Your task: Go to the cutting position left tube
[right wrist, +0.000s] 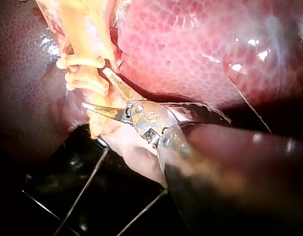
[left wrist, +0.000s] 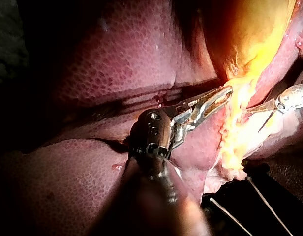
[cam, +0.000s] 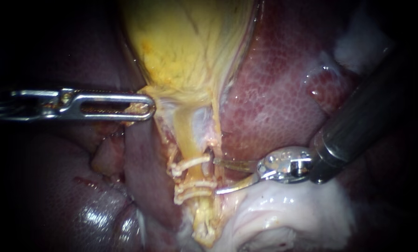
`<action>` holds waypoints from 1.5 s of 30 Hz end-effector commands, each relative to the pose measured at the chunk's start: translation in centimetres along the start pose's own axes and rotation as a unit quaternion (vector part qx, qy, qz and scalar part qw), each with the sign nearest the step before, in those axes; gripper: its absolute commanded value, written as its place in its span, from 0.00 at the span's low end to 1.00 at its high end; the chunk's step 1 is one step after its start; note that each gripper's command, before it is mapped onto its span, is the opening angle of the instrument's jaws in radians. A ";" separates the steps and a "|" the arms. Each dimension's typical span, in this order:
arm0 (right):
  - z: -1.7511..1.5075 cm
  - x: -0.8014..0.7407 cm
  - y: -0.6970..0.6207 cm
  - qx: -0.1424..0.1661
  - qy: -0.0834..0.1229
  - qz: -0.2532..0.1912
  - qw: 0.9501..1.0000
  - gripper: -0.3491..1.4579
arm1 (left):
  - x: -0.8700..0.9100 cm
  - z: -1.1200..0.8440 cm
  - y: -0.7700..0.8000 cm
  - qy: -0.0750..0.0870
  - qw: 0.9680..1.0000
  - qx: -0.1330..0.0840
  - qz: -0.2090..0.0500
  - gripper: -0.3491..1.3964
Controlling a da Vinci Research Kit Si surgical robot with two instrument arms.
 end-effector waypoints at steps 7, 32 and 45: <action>0.18 -0.01 0.10 0.005 -0.003 0.002 1.000 0.99 | 0.00 0.01 0.00 0.000 1.000 0.000 0.000 0.00; 0.57 0.19 0.17 0.115 0.059 0.024 0.991 0.99 | -0.04 0.04 0.20 -0.002 1.000 -0.003 0.000 0.00; 0.82 0.28 0.22 0.129 0.058 0.025 0.990 0.99 | -0.01 0.14 0.21 -0.004 1.000 -0.006 0.001 0.00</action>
